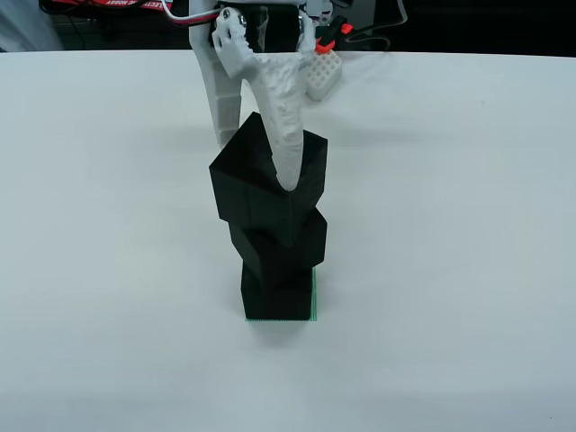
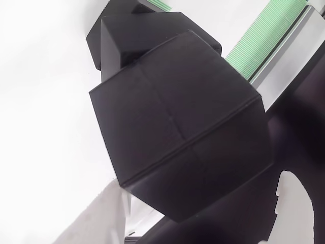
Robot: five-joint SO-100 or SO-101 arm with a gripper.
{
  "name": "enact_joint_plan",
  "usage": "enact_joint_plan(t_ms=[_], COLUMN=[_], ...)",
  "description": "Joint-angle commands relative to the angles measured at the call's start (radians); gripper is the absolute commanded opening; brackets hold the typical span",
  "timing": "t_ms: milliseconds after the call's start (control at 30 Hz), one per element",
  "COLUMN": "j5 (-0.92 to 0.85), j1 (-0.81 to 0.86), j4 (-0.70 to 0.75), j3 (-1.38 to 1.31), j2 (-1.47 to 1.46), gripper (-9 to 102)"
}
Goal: Stack 3 Blocks on the chosen place.
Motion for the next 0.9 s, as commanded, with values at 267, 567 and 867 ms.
enact_joint_plan(t_ms=[267,567,867], j5=[-0.003,0.064,0.457], j1=[-0.005,0.012,0.046], j4=[-0.005,-0.087,-0.39], j3=[-0.002,0.087,0.443], j2=[0.124,0.443,0.845], gripper=[33,12,0])
